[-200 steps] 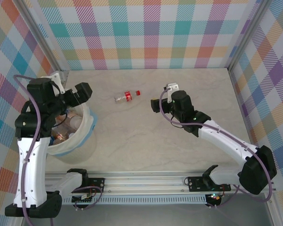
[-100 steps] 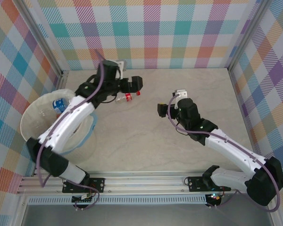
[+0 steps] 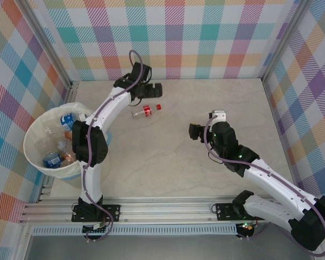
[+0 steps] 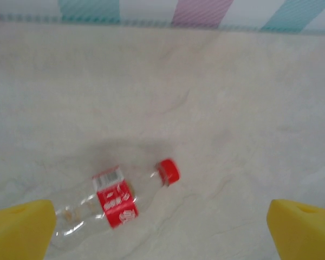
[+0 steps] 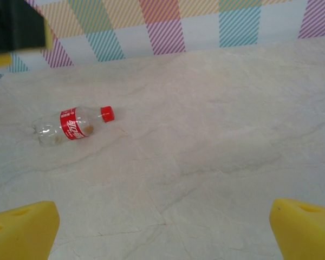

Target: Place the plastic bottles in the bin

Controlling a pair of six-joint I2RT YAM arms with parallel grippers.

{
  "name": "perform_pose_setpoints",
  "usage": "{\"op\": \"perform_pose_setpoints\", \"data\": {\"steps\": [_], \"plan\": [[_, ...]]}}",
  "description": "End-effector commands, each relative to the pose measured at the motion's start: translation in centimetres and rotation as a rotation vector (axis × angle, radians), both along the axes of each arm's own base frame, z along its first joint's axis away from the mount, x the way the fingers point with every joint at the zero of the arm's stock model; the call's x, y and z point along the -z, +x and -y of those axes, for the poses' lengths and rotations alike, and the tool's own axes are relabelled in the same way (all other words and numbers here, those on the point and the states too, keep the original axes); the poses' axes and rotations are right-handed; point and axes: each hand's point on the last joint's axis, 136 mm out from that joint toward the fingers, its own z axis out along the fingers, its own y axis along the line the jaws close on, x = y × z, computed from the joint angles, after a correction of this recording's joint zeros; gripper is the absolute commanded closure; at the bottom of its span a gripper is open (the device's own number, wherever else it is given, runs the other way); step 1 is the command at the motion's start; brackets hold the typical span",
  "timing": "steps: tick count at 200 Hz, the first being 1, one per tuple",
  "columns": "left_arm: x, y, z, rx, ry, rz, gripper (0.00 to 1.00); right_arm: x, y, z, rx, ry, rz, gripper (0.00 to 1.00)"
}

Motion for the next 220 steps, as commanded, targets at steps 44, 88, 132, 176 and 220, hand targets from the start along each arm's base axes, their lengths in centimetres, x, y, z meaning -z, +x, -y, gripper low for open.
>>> {"op": "perform_pose_setpoints", "data": {"steps": [44, 88, 132, 176, 220], "plan": [[13.2, 4.1, -2.0, 0.002, -0.025, -0.280, 0.00, -0.8, -1.8, 3.0, 0.090, 0.046, 0.027, 0.00], [14.8, 4.5, -2.0, 0.021, 0.009, -0.272, 0.00, -1.1, -2.6, 4.1, 0.113, 0.066, 0.056, 0.00], [8.9, 2.3, -0.6, 0.067, -0.067, -0.127, 0.00, -1.1, -3.0, 4.7, 0.121, 0.056, 0.061, 0.00], [0.5, -3.7, 0.9, 0.150, -0.093, 0.041, 0.00, -1.3, -2.5, 4.6, 0.127, 0.042, 0.079, 0.00], [4.2, -8.0, 4.7, 0.216, -0.040, -0.012, 0.00, -1.1, -2.2, 4.2, 0.122, 0.036, 0.070, 0.00]]}}
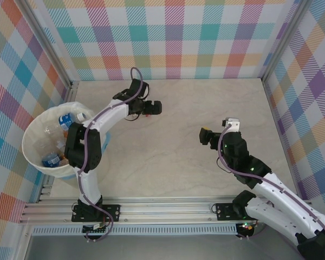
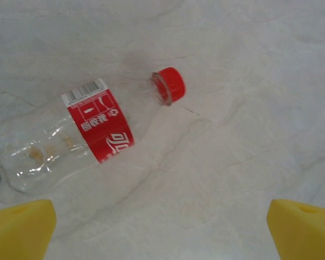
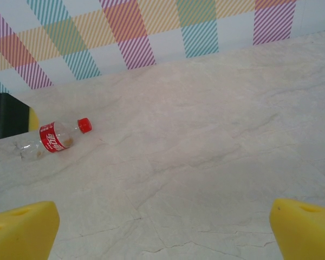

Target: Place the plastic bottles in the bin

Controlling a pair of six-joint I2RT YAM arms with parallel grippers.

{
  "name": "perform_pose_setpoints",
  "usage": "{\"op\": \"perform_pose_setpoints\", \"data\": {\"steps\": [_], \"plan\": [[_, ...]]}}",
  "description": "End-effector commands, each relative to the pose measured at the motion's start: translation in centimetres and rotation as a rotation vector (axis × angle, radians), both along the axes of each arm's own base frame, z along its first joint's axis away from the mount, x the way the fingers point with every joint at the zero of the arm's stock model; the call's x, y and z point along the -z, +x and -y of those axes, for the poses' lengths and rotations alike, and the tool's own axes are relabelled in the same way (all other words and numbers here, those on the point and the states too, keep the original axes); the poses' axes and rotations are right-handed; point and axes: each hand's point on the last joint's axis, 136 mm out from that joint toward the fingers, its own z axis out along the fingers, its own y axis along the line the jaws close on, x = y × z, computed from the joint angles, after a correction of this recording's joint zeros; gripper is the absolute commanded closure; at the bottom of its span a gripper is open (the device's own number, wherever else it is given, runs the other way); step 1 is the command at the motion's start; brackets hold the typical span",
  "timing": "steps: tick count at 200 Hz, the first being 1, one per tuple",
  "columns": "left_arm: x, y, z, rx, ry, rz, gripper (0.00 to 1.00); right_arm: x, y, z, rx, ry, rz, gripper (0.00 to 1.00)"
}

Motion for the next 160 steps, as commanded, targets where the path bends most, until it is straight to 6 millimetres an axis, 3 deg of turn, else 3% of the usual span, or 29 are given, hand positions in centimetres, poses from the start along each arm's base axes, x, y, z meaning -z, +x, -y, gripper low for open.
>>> {"op": "perform_pose_setpoints", "data": {"steps": [1, 35, 80, 129, 160], "plan": [[-2.5, -1.2, 3.5, 0.066, -0.017, 0.112, 0.00, -0.6, 0.4, 0.2, 0.021, 0.007, 0.024, 0.00], [-0.9, -3.4, 7.0, 0.060, -0.020, 0.108, 0.00, -0.2, 0.2, 0.4, 0.025, 0.021, 0.010, 0.00], [3.2, -1.8, 8.8, 0.104, -0.023, 0.070, 0.00, -0.5, -0.5, 0.7, 0.023, 0.039, 0.016, 0.00], [3.8, 3.2, 5.9, 0.026, -0.045, 0.094, 0.00, -0.4, -1.4, 1.7, 0.035, 0.060, 0.023, 0.00], [4.8, 4.7, 1.7, -0.073, -0.006, 0.103, 0.00, -0.4, -1.7, 1.9, 0.038, 0.067, 0.030, 0.00]]}}
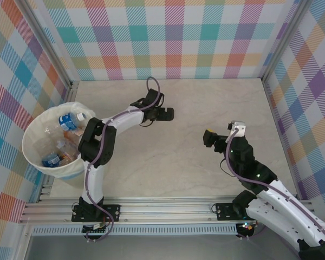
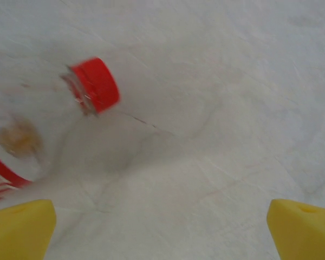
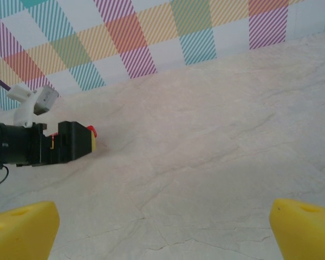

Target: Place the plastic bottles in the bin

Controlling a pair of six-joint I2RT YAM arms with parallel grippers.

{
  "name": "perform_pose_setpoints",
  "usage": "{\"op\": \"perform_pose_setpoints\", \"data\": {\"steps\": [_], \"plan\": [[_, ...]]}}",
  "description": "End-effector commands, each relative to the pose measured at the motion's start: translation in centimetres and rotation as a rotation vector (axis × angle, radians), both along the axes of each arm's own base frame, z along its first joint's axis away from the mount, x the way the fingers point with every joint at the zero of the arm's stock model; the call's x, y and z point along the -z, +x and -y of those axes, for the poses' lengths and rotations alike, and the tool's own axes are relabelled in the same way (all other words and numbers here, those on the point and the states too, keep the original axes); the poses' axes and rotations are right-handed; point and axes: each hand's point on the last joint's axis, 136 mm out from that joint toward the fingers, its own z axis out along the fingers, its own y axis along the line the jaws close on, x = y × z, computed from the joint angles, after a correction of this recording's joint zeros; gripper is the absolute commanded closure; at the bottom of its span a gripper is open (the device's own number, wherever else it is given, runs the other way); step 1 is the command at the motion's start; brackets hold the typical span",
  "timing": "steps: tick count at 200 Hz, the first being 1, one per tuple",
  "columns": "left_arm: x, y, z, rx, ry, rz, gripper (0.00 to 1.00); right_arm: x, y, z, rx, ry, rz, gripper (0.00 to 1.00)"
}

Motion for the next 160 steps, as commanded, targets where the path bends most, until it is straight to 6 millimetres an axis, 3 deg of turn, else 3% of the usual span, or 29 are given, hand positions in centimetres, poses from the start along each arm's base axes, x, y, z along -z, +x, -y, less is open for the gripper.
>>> {"op": "perform_pose_setpoints", "data": {"steps": [1, 53, 66, 93, 125, 160], "plan": [[-1.5, 2.2, -2.4, -0.061, -0.002, 0.072, 0.00, 0.3, -0.2, 0.6, 0.026, 0.009, -0.003, 0.00], [-2.2, 2.9, -9.9, -0.201, -0.027, 0.092, 0.00, 0.2, 0.0, 0.5, 0.026, -0.001, 0.000, 0.00], [-2.6, 2.9, -10.0, -0.167, -0.064, 0.086, 0.00, 0.2, 0.1, 0.4, 0.025, -0.003, -0.001, 0.00], [-4.1, 2.9, -8.3, -0.051, -0.115, 0.112, 0.00, 0.2, 0.3, 0.2, 0.025, -0.006, -0.005, 0.00], [-3.5, 6.1, -12.8, -0.274, -0.022, 0.123, 0.00, 0.3, 0.3, 0.3, 0.027, -0.003, -0.010, 0.00], [-2.3, 9.3, -13.6, -0.320, -0.012, 0.118, 0.00, 0.2, 0.0, 0.6, 0.029, -0.004, -0.011, 0.00]]}}
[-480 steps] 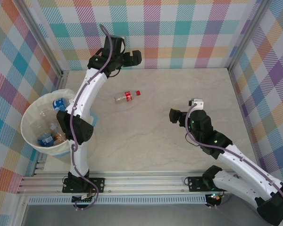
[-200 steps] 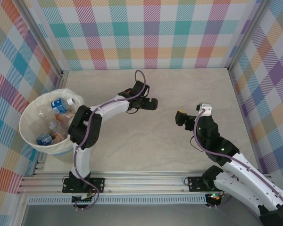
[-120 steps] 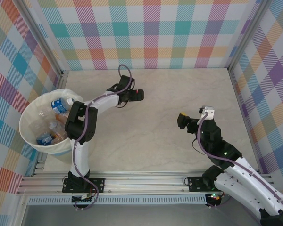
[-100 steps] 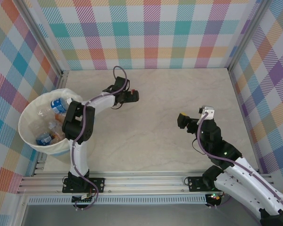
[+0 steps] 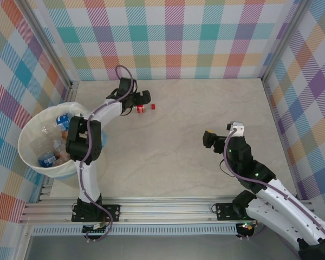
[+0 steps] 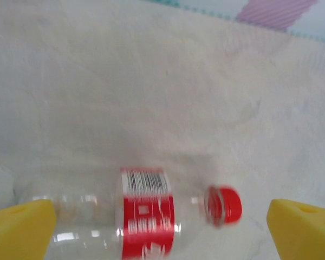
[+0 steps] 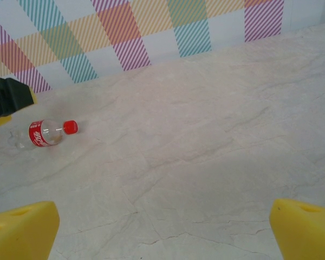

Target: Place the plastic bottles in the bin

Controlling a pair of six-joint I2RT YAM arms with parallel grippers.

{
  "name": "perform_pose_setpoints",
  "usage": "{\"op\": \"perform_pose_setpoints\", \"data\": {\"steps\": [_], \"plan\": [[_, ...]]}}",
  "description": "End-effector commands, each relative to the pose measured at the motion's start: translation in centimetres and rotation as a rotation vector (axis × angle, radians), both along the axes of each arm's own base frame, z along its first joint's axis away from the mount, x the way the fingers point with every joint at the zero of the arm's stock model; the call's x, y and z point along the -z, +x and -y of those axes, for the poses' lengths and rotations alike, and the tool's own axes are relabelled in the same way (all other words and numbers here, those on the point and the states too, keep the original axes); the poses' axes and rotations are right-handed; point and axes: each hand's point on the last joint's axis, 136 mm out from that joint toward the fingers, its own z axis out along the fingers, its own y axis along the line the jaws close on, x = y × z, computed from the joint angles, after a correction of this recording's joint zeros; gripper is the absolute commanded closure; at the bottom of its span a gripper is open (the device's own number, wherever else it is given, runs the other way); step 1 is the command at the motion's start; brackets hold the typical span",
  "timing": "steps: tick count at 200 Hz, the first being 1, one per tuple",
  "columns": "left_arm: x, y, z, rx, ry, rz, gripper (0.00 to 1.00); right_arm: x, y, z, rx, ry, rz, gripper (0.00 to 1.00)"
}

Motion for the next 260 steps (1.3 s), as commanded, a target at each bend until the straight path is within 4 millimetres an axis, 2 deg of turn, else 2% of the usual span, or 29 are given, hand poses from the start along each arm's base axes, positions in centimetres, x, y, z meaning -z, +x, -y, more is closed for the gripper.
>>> {"op": "perform_pose_setpoints", "data": {"steps": [1, 19, 34, 66, 94, 109, 139, 158, 184, 200, 225, 250, 260], "plan": [[1.6, 2.3, -1.8, -0.073, 0.033, -0.020, 0.00, -0.6, -0.2, 0.6, 0.022, 0.019, 0.014, 0.00], [2.5, 3.5, -1.9, -0.087, 0.058, -0.037, 0.00, -0.6, -0.4, 0.9, 0.031, 0.027, 0.017, 0.00], [4.4, 3.2, -1.7, -0.080, 0.064, -0.114, 0.00, -0.6, -0.6, 1.1, 0.034, 0.033, 0.020, 0.00], [6.4, 2.1, -0.7, -0.059, 0.001, -0.185, 0.00, -0.6, -1.0, 1.4, 0.040, 0.034, 0.021, 0.00], [7.1, 1.0, -0.1, -0.039, -0.035, -0.217, 0.00, -0.6, -0.9, 1.4, 0.040, 0.030, 0.025, 0.00], [6.8, 0.2, 0.5, -0.022, -0.029, -0.210, 0.00, -0.6, -0.9, 1.4, 0.039, 0.026, 0.025, 0.00], [3.7, -1.8, 2.8, 0.043, -0.035, -0.143, 0.00, -0.7, -0.6, 0.5, -0.003, 0.020, 0.037, 0.00], [0.0, -2.9, 4.6, 0.095, -0.036, -0.046, 0.00, -0.9, -0.5, 0.0, -0.026, 0.024, 0.044, 0.00], [-4.0, -5.9, 7.6, 0.193, -0.030, 0.045, 0.00, -0.9, -0.2, -0.2, -0.029, 0.024, 0.048, 0.00], [-6.4, -7.8, 8.3, 0.211, -0.017, 0.103, 0.00, -0.9, -0.1, -0.4, -0.034, 0.025, 0.048, 0.00], [-9.5, -11.1, 7.3, 0.134, -0.075, 0.143, 0.00, -0.7, 0.1, -0.7, -0.041, 0.022, 0.041, 0.00], [-10.5, -14.8, 2.8, -0.044, -0.037, 0.140, 0.02, -0.5, 0.4, -1.2, -0.057, 0.012, 0.040, 0.00], [-9.5, -16.6, 0.9, -0.082, 0.002, 0.091, 0.06, -0.6, 0.7, -1.5, -0.067, 0.009, 0.043, 0.00]]}}
